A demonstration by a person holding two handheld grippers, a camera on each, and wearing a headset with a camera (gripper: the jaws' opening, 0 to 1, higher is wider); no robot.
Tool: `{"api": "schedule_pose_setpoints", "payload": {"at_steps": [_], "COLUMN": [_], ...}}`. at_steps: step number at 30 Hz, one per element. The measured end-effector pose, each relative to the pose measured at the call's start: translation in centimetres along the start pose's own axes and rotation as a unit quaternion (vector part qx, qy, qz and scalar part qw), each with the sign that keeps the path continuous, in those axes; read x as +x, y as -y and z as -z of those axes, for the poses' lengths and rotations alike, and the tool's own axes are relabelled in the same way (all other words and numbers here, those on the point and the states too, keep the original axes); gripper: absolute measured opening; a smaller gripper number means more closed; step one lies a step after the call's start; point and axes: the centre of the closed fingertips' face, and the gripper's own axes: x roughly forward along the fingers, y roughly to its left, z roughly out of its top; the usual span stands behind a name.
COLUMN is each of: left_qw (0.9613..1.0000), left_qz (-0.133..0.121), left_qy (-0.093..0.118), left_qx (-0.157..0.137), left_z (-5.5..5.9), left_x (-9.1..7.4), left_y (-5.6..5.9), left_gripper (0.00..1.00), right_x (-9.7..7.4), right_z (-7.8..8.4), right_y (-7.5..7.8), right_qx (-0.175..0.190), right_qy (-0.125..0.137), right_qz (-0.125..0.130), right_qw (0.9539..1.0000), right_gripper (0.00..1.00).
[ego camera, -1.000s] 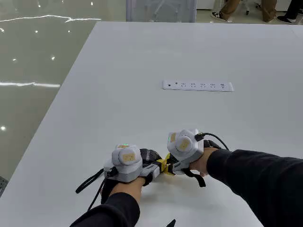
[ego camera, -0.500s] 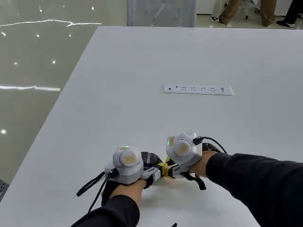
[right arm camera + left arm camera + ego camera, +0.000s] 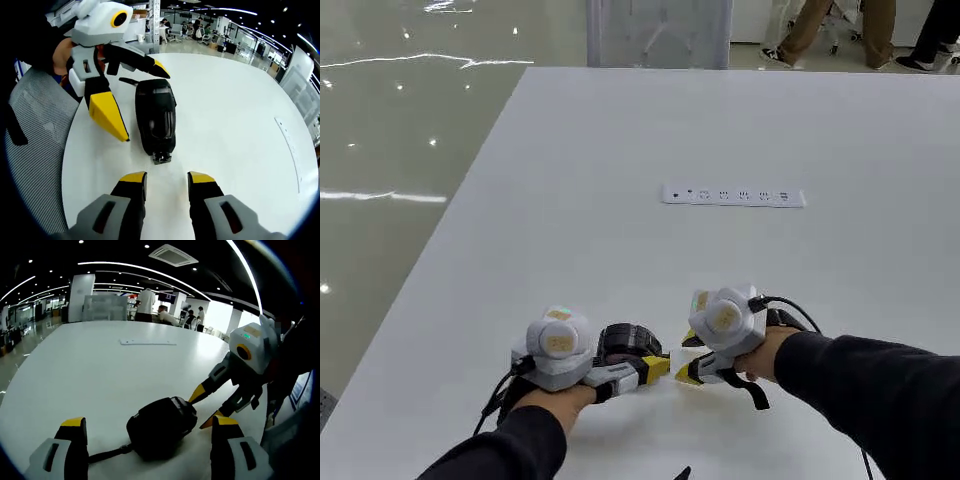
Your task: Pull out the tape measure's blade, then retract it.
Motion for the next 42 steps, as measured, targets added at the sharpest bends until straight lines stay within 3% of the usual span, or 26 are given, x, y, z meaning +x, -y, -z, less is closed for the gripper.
{"api": "schedule_pose_setpoints", "payload": {"at_steps": [2, 6, 7, 10, 16, 19, 22, 27, 32, 36, 38, 40, 42], "left_qw": [0.9999, 0.9988, 0.9989, 0.9965, 0.9951, 0.995, 0.9948, 0.9935, 0.9923, 0.994, 0.9945, 0.996, 0.9957], "left_qz": [0.012, 0.045, 0.041, 0.055, 0.061, 0.067, 0.065, 0.074, 0.076, 0.059, 0.046, 0.049, 0.049], "left_qy": [0.004, -0.006, -0.01, 0.006, 0.001, 0.005, 0.004, 0.014, 0.003, 0.021, 0.028, 0.037, 0.036], "left_qx": [0.006, 0.016, 0.021, 0.063, 0.078, 0.075, 0.079, 0.085, 0.097, 0.09, 0.089, 0.065, 0.07], "left_z": [-0.3, -0.3, -0.2, -0.5, -0.2, -0.3, -0.1, 0.0, 0.6, 0.3, 0.5, 0.3, 0.3], "left_x": [-0.5, -2.1, -2.4, -3.7, -5.7, -6.9, -7.9, -9.8, -11.5, -13.4, -13.9, -14.7, -15.2], "left_y": [-0.2, -0.8, -1.2, -1.9, -3.0, -3.1, -3.6, -3.6, -3.5, -4.1, -5.3, -5.4, -5.3], "left_gripper": [1.0, 1.0, 1.0, 1.0, 1.0, 1.0, 1.0, 1.0, 1.0, 1.0, 1.0, 1.0, 1.0], "right_x": [-0.8, -3.5, -4.0, -6.3, -10.1, -11.4, -12.5, -14.8, -17.3, -19.6, -20.7, -21.5, -21.9], "right_z": [0.2, 1.2, 1.4, 2.7, 5.0, 6.2, 7.6, 9.6, 11.2, 12.7, 13.4, 14.1, 14.4], "right_y": [0.3, 0.7, 0.8, 1.0, 0.4, -0.4, -1.3, -1.8, -2.2, -2.5, -2.7, -3.2, -3.8], "right_qx": [0.009, 0.033, 0.04, 0.064, 0.093, 0.096, 0.085, 0.102, 0.14, 0.166, 0.18, 0.184, 0.188], "right_qy": [0.012, 0.035, 0.041, 0.058, 0.084, 0.088, 0.077, 0.082, 0.097, 0.103, 0.113, 0.115, 0.113], "right_qz": [0.011, 0.038, 0.044, 0.069, 0.108, 0.113, 0.124, 0.139, 0.154, 0.174, 0.188, 0.196, 0.2], "right_qw": [0.9998, 0.9981, 0.9974, 0.9939, 0.9862, 0.985, 0.9856, 0.9815, 0.9734, 0.9652, 0.9589, 0.9562, 0.9551], "right_gripper": [0.29, 0.31, 0.31, 0.33, 0.39, 0.42, 0.45, 0.52, 0.61, 0.72, 0.75, 0.77, 0.8]}}
